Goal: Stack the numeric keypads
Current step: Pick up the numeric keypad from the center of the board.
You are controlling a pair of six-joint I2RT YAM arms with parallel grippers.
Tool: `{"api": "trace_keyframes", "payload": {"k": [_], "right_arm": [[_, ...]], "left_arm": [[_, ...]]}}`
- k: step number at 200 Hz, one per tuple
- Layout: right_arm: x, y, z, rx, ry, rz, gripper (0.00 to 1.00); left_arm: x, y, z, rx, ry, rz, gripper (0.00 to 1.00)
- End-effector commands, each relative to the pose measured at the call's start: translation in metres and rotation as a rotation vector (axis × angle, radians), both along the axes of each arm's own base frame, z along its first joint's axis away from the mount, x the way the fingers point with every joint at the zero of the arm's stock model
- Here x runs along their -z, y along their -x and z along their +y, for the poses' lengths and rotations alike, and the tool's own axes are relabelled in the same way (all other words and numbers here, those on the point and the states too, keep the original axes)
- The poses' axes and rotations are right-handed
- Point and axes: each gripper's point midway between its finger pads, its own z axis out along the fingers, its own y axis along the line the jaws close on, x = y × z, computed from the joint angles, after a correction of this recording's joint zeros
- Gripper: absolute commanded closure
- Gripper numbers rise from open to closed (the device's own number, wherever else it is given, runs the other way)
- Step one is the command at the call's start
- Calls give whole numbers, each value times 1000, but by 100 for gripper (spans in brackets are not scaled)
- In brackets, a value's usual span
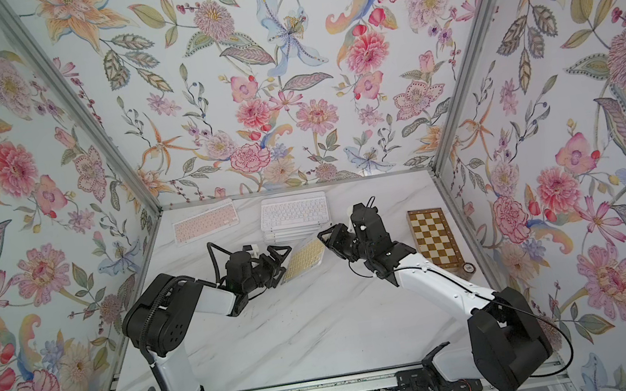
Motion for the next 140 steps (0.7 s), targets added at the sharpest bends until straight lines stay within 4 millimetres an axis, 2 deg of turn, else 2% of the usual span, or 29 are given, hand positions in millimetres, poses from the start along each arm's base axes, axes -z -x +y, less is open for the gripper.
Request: {"api": "trace_keyframes", "payload": {"k": [1, 47, 84, 105, 140], "right_arm": [[-1, 3, 5, -61, 63, -29, 69], [12, 4, 4, -82, 131, -22, 74], [14, 3, 1, -95, 182, -41, 86], [4, -1, -2, -105, 175, -65, 92], [-29, -22, -13, -113, 108, -153, 97]], "left_arm": [[5, 3, -4, 20, -28, 16, 1], [1, 3, -4, 21, -28, 7, 1], [-3, 1, -5, 26, -31, -4, 1], [-24, -10, -3, 44, -69, -48, 1], [-71, -41, 19, 25, -113, -131, 1]]}}
